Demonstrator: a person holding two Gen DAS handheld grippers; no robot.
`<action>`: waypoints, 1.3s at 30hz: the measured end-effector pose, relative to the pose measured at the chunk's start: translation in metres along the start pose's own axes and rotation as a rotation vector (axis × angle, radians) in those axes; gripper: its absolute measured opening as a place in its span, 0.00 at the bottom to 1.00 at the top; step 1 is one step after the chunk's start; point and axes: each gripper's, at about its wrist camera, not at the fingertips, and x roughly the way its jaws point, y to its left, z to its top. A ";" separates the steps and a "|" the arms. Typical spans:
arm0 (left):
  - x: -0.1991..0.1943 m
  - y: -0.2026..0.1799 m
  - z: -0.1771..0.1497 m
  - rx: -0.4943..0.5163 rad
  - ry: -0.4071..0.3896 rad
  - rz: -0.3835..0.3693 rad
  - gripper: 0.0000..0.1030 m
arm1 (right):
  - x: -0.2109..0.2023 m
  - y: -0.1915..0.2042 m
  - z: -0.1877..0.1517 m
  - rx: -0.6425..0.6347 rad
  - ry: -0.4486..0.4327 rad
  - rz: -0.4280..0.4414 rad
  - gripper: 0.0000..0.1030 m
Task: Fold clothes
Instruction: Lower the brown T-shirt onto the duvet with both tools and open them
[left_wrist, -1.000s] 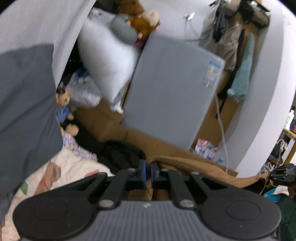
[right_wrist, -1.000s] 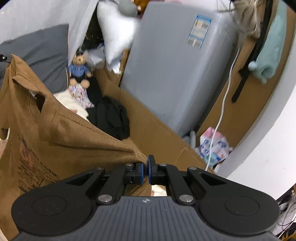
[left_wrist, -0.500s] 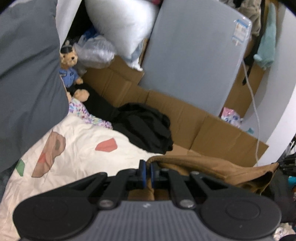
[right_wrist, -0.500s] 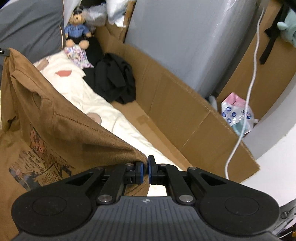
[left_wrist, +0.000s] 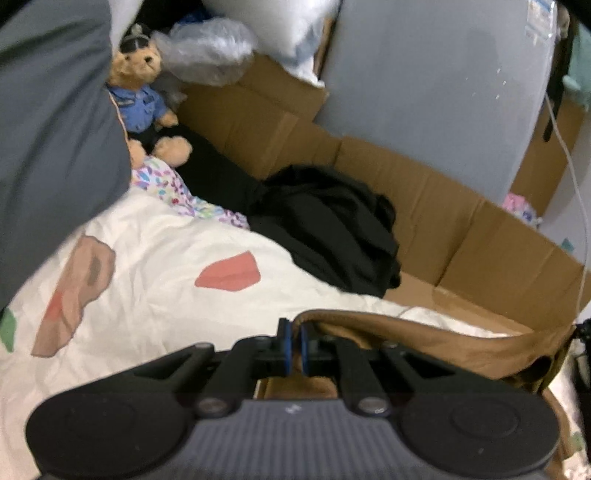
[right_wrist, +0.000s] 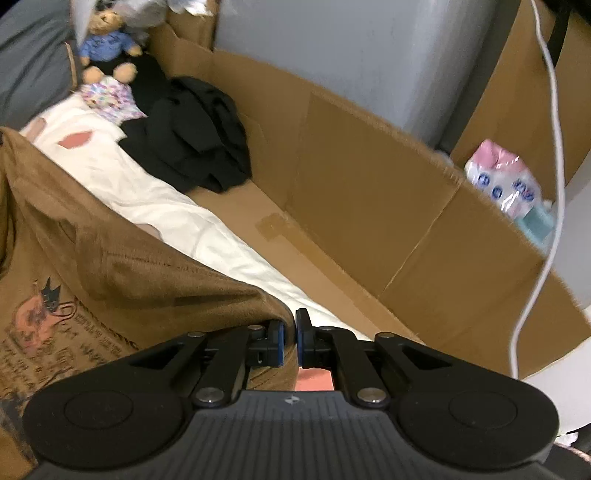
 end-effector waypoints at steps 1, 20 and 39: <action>0.008 0.001 0.000 -0.002 0.004 0.006 0.05 | 0.008 0.000 -0.001 0.002 0.003 0.002 0.06; 0.039 -0.046 -0.016 0.231 0.020 0.015 0.42 | 0.056 0.004 -0.019 0.029 0.017 0.005 0.38; 0.090 -0.127 -0.061 0.978 0.090 0.041 0.55 | 0.049 0.083 0.009 -0.436 -0.092 0.147 0.38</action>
